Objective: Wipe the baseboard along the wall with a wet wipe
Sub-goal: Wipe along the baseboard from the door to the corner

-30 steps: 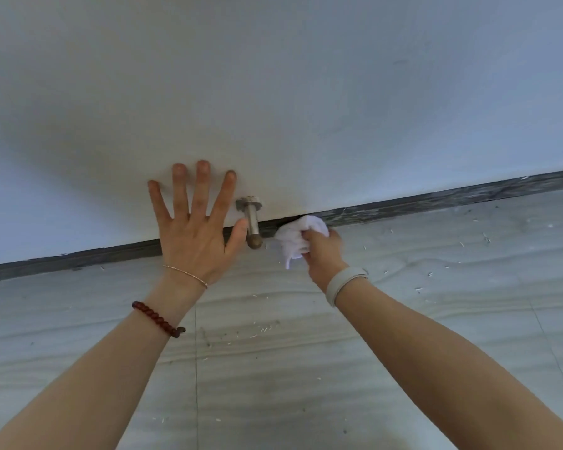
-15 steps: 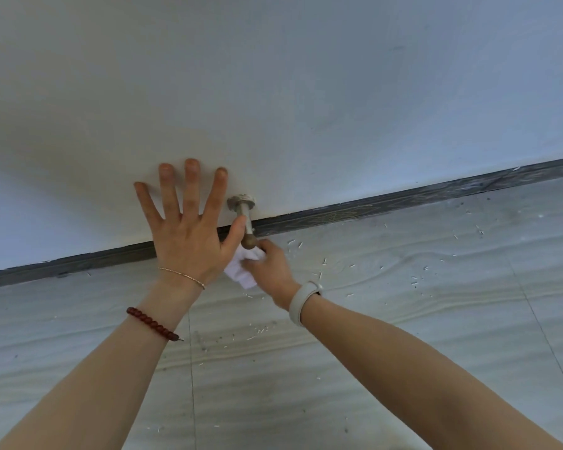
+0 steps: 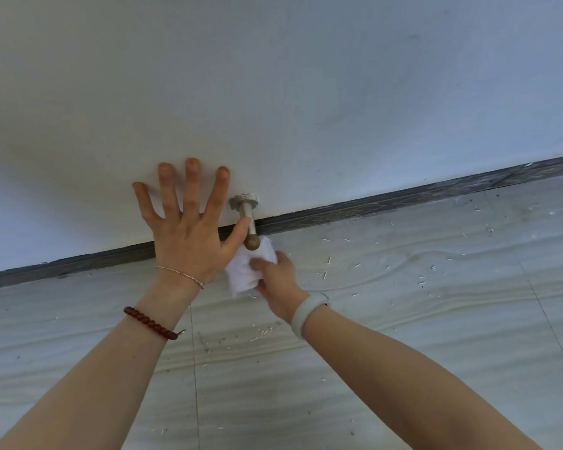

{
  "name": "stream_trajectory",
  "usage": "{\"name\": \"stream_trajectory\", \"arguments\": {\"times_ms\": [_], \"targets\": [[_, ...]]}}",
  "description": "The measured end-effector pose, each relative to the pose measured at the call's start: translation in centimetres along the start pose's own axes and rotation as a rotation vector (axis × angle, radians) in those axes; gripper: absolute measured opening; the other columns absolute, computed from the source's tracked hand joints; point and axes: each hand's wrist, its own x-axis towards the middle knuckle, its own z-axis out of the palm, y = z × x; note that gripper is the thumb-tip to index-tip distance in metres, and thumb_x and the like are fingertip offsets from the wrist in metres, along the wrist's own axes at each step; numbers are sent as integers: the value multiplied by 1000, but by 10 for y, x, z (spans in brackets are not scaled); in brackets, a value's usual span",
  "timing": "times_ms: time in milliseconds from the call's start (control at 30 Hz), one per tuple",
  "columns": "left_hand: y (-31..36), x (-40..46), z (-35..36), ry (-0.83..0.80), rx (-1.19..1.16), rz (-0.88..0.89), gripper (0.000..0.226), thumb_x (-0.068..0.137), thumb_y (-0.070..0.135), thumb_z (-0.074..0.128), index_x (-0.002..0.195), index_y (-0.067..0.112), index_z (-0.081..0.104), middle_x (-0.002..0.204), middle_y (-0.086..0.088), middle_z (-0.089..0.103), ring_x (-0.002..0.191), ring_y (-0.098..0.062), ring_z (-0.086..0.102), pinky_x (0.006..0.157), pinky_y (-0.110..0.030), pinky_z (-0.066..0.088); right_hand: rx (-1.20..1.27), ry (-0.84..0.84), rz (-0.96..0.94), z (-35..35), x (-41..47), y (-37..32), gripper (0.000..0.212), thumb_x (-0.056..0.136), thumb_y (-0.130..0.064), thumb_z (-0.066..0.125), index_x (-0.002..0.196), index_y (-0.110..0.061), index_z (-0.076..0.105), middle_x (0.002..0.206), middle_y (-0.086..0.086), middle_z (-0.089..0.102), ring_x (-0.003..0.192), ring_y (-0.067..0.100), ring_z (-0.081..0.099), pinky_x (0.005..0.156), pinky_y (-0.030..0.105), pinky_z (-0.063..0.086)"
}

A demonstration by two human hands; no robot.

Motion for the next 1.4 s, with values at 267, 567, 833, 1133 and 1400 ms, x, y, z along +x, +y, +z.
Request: {"name": "stream_trajectory", "arguments": {"times_ms": [267, 567, 833, 1133, 1400], "targets": [[2, 2, 0, 28, 8, -15, 89, 83, 66, 45, 147, 31, -7, 150, 8, -32, 138, -19, -28, 111, -54, -10, 395, 475, -205, -80, 20, -63, 28, 96, -5, 38, 120, 7, 48, 102, 7, 39, 50, -1, 39, 36, 5, 38], [3, 2, -4, 13, -15, -19, 82, 86, 62, 46, 148, 26, 6, 151, 6, -29, 139, -22, -25, 111, -54, -10, 275, 236, -99, -68, 2, -54, 13, 86, 7, 43, 92, -2, 49, 73, 9, 51, 61, 18, 53, 45, 22, 49], [44, 12, -38, -78, -211, -12, 73, 86, 46, 48, 146, 21, 14, 149, -17, 8, 139, -37, 2, 111, -54, 6, 228, 829, -397, -150, -37, -134, 46, 90, -12, 46, 135, -11, 35, 120, 9, 56, 78, 15, 48, 46, 14, 42], [58, 32, -36, -96, -257, 7, 72, 82, 23, 44, 147, 19, 14, 153, -6, 1, 141, -19, -20, 110, -56, -5, -528, 136, -288, -53, -49, -97, 12, 84, -2, 52, 91, -11, 50, 78, 5, 54, 65, 15, 52, 54, 23, 44], [60, 30, -45, -65, -335, 4, 90, 77, 15, 61, 148, 23, 8, 153, -8, 8, 143, -29, -5, 111, -57, -4, -368, 833, -365, -129, -89, -166, 44, 88, -7, 48, 130, 2, 38, 125, 21, 51, 109, 33, 54, 90, 39, 44]]}}
